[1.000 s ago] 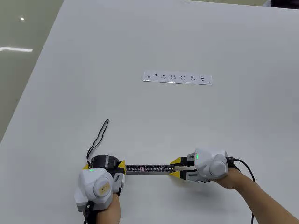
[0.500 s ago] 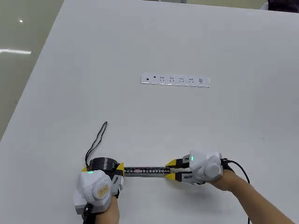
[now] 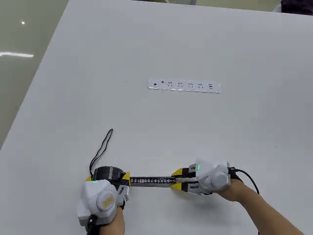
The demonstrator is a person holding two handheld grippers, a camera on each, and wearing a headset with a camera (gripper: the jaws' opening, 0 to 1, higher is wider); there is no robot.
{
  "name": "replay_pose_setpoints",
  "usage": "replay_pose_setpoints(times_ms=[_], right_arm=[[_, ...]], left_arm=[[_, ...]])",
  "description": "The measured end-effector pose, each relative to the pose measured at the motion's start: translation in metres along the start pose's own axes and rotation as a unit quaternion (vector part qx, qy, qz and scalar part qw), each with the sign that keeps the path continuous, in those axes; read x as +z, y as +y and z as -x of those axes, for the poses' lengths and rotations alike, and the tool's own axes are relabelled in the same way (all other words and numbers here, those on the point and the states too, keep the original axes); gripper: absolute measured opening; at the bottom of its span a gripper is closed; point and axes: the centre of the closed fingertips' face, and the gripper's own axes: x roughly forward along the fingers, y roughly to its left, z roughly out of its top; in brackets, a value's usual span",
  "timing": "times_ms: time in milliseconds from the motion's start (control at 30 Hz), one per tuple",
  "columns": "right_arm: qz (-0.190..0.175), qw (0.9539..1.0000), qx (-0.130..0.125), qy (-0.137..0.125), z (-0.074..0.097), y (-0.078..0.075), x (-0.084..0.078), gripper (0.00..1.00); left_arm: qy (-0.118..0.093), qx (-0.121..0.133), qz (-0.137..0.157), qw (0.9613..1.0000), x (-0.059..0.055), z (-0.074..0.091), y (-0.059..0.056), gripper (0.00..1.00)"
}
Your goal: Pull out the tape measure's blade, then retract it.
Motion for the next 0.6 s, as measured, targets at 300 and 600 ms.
replay_pose_setpoints(times_ms=[300,600], right_arm=[[-0.001,1.0000,0.001,-0.001,-0.0031,0.0006,0.0025,0.13],[-0.001,1.0000,0.002,-0.004,-0.0066,0.0013,0.0054,0.13]], left_arm=[[0.002,0.000,0.000,1.0000,-0.0004,-0.0001,0.0004,0.62],[0.002,-0.002,0.000,1.0000,-0.0007,-0.0002,0.0003,0.62]])
